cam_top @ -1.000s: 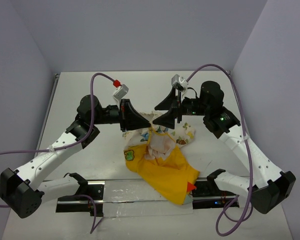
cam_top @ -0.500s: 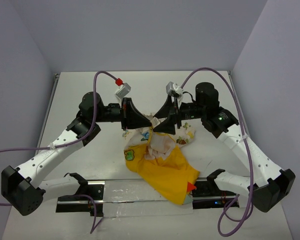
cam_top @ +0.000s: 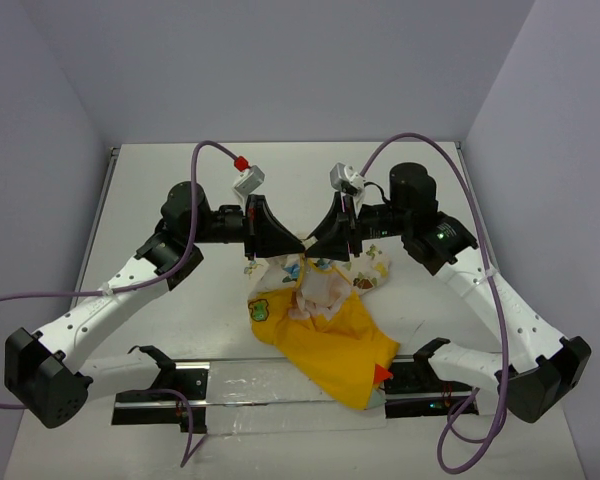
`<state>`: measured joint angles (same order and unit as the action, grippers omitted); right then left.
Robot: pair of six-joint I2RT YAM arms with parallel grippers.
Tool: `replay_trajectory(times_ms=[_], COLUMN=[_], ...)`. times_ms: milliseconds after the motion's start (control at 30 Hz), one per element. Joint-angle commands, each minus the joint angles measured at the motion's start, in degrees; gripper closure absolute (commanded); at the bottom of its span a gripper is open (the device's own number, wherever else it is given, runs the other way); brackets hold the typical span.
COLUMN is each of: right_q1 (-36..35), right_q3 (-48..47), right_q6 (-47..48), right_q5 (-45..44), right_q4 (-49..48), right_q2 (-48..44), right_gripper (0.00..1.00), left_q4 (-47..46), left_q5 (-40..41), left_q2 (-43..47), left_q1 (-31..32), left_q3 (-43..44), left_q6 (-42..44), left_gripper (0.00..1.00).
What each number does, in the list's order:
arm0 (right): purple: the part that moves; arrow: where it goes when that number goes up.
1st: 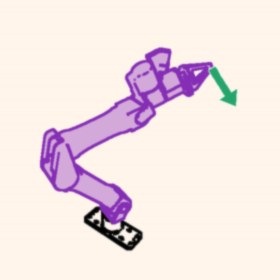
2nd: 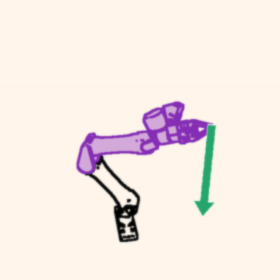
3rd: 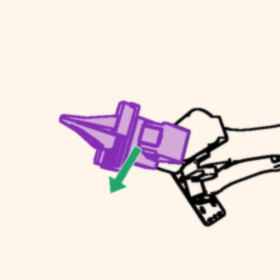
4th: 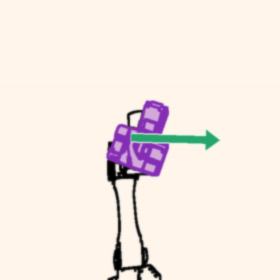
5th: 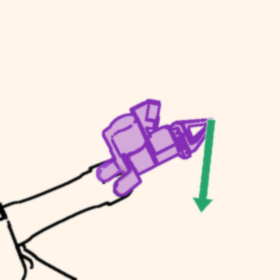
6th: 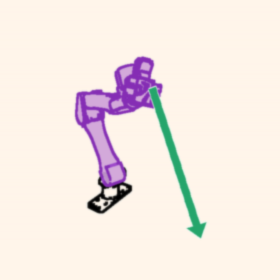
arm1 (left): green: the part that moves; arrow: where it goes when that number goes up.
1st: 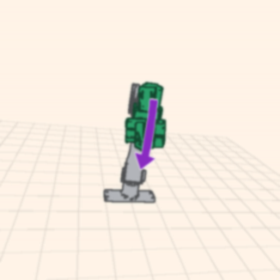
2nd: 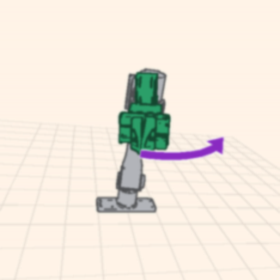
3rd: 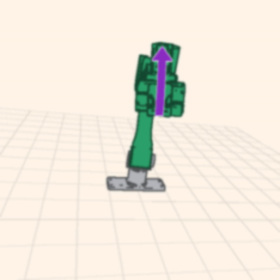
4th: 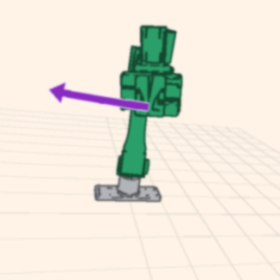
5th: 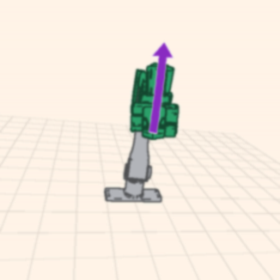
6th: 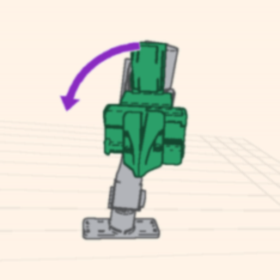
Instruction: Zip up the jacket
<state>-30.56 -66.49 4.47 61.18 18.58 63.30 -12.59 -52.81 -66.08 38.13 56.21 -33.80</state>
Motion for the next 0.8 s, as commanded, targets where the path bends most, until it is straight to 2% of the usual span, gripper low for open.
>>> replay_trajectory(times_ms=[0,100,200,267,367,433,467,533,667,733,767], right_q1=[-0.99,-1.12,-1.32,-1.25,-1.34,-1.25,-1.25,-1.25,-1.29,-1.1,-1.14], right_q3=[-3.38,-3.38,-3.38,-3.09,-1.96,-0.83,-0.3,1.32,4.41,6.07,6.45], right_q6=[0.98,1.11,0.86,0.64,-0.51,-2.27,-2.81,-5.11,-11.72,-15.87,-17.06], right_q5=[1.66,1.45,1.0,0.27,-0.53,-2.38,-2.91,-5.5,-10.72,-16.07,-18.79], right_q4=[-0.21,-0.08,-0.12,-0.41,-2.24,-4.38,-6.09,-8.3,-15.75,-20.14,-21.84], right_q2=[0.42,0.6,0.69,0.61,-0.1,-1.16,-1.52,-2.8,-5.07,-5.97,-6.06], right_gripper=[0.68,0.82,1.0,1.0,1.0,1.0,1.0,1.0,1.0,1.0,1.0], left_q4=[-1.91,-1.65,-1.58,-1.21,0.6,2.66,3.37,4.91,2.45,-0.41,-2.75], left_q5=[-0.89,-0.89,-0.13,0.82,2.36,4.57,5.63,9.98,18.33,22.61,23.76], left_q2=[-0.01,-0.09,0.39,0.97,1.66,2.72,3.17,5.55,11.67,15.69,16.91], left_q1=[0.02,0.02,0.02,0.02,0.02,-0.16,-0.25,-0.51,-0.69,-0.62,-0.54], left_q3=[2.42,2.51,2.23,2.23,2.77,3.38,3.38,3.22,-1.04,-5.89,-7.92], left_q6=[0.93,1.2,1.72,2.38,3.47,4.01,4.35,4.03,-0.8,-5.82,-8.62], left_gripper=[1.0,1.0,1.0,1.0,0.65,0.3,0.18,0.08,0.08,0.14,0.22])
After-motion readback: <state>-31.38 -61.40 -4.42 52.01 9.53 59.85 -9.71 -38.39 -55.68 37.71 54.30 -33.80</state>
